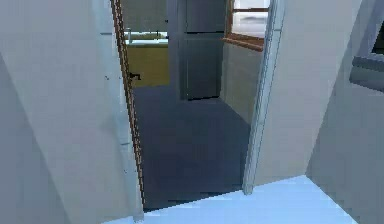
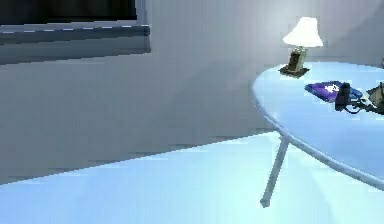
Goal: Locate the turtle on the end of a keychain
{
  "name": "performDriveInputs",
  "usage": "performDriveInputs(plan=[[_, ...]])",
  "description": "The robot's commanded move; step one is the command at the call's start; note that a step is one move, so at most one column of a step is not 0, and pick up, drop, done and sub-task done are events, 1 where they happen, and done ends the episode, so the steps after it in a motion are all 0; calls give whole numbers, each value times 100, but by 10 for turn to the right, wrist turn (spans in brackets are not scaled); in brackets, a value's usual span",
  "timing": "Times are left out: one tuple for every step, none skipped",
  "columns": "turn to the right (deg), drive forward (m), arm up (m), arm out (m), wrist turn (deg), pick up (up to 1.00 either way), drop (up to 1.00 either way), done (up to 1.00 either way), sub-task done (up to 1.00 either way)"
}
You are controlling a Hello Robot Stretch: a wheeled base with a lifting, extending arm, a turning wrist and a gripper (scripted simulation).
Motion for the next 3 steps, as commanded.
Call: performDriveInputs(plan=[[0, 100, 0, 0, 0, 0, 0, 0, 0], [0, 95, 0, 0, 0, 0, 0, 0, 0], [-360, 0, 0, 0, 0, 0, 0, 0, 0]])
